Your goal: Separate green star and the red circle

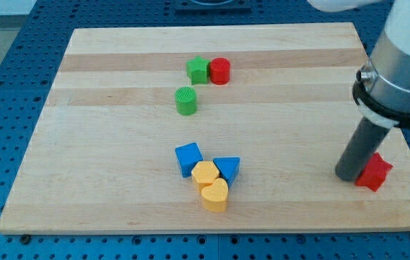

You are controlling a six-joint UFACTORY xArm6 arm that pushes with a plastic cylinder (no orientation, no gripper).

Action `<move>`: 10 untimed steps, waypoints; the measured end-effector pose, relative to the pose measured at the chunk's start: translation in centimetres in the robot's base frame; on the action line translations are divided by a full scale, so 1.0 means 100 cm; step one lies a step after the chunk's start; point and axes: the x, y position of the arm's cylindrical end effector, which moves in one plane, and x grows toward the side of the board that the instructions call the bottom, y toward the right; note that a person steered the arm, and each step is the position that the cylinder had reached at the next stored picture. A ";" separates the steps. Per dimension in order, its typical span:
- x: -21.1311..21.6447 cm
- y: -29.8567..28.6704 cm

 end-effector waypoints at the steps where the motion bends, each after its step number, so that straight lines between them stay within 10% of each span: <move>1: 0.005 0.000; 7: -0.316 -0.245; 10: -0.211 -0.193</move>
